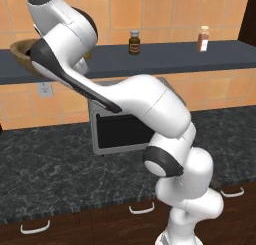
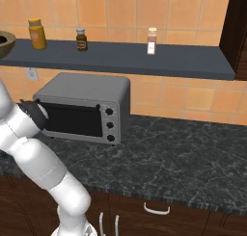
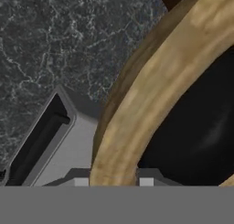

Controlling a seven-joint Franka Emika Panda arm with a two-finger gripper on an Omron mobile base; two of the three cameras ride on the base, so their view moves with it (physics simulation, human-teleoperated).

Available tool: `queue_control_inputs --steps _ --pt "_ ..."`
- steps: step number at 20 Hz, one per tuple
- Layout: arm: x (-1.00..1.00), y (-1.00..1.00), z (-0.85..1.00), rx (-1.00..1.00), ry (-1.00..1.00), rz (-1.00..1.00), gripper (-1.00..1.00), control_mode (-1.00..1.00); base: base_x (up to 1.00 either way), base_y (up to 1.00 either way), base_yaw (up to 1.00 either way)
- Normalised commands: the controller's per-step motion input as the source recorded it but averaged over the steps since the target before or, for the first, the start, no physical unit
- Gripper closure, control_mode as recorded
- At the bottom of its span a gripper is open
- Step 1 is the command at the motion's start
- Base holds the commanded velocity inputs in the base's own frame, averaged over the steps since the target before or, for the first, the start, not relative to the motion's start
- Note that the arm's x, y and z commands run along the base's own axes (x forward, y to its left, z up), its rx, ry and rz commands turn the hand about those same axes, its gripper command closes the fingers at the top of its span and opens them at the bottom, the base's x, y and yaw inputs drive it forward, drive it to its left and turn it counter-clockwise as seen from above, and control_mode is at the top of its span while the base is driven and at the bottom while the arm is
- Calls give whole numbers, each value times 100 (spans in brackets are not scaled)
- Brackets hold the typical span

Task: Pick up the bowls on the counter and stack them on top of one another in the open cabinet. Place the smaller bowl on top of the larger bowl.

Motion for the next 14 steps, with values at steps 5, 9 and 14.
queue_control_inputs --steps 5,9,14 --pt "44 0 0 -12 0 -1 100 -100 0 0 0" --pt "21 0 2 -9 0 -2 100 -100 0 0 0" --pt "41 0 1 -11 0 -1 100 -100 0 0 0"
